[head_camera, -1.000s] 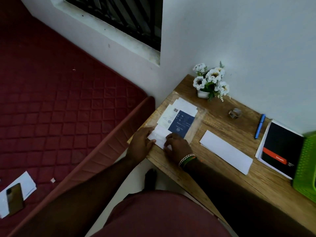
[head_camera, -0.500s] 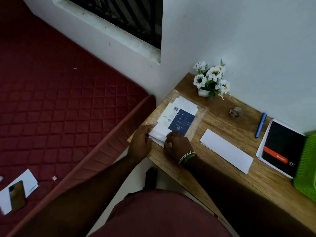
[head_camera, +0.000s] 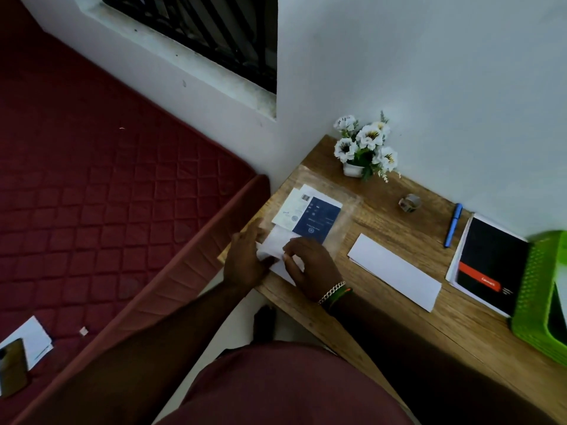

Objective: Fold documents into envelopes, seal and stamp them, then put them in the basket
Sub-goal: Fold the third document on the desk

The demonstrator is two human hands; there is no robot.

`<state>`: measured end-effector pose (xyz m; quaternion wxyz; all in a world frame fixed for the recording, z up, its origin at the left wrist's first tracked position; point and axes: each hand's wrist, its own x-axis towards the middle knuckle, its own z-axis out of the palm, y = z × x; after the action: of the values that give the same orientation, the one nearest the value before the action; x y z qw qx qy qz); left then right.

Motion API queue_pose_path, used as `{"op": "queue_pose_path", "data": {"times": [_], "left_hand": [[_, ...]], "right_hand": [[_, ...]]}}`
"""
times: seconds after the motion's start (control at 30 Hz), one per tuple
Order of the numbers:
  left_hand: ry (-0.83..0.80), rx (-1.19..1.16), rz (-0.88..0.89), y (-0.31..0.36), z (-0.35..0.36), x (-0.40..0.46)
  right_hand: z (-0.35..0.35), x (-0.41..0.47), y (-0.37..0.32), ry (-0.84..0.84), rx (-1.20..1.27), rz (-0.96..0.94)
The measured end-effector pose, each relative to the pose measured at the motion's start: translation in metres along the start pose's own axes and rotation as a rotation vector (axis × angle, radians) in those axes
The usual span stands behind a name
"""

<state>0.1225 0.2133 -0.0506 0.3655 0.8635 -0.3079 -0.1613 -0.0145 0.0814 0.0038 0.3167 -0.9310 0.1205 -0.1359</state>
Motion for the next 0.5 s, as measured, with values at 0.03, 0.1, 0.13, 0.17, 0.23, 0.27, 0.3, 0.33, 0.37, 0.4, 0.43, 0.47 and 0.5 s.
{"op": "queue_pose_path", "data": {"times": [0.03,0.1,0.13,0.17,0.23,0.27,0.3,0.33,0.37,0.4,0.43,0.47,0.5], "left_hand": [[0.0,-0.002,-0.028,0.001,-0.001,0.0],[0.027,-0.09,-0.01,0.01,-0.008,-0.005],[0.06,-0.128,0.03,0.009,-0.008,-0.006],[0.069,-0.111,0.06,0.008,-0.008,-0.008],[0.038,-0.004,0.064,-0.001,-0.004,-0.005],[0.005,0.049,0.048,-0.007,-0.002,-0.001],[-0.033,0.098,0.026,-0.014,0.002,0.003],[-0.063,0.142,0.014,-0.015,0.004,0.007],[-0.066,0.171,0.004,-0.009,0.003,0.009],[-0.038,0.174,-0.026,0.004,0.002,0.01],[0.022,0.109,-0.064,0.021,-0.001,0.011],[0.084,-0.032,-0.1,0.04,-0.005,0.015],[0.124,-0.199,-0.096,0.061,-0.009,0.018]], "right_hand": [[-0.004,0.0,-0.004,0.011,0.034,-0.005],[-0.012,-0.001,-0.015,0.046,0.119,-0.002],[-0.017,0.0,-0.022,0.074,0.17,0.013],[-0.022,0.0,-0.028,0.107,0.224,0.039],[-0.034,0.004,-0.043,0.192,0.349,0.111],[-0.042,0.007,-0.05,0.243,0.438,0.165],[-0.051,0.01,-0.055,0.291,0.548,0.23],[-0.061,0.012,-0.06,0.335,0.669,0.294],[-0.071,0.014,-0.062,0.37,0.783,0.347],[-0.083,0.016,-0.063,0.403,0.882,0.381],[-0.093,0.017,-0.06,0.433,0.948,0.401],[-0.103,0.017,-0.057,0.468,0.993,0.417],[-0.111,0.016,-0.051,0.507,1.02,0.44]]}}
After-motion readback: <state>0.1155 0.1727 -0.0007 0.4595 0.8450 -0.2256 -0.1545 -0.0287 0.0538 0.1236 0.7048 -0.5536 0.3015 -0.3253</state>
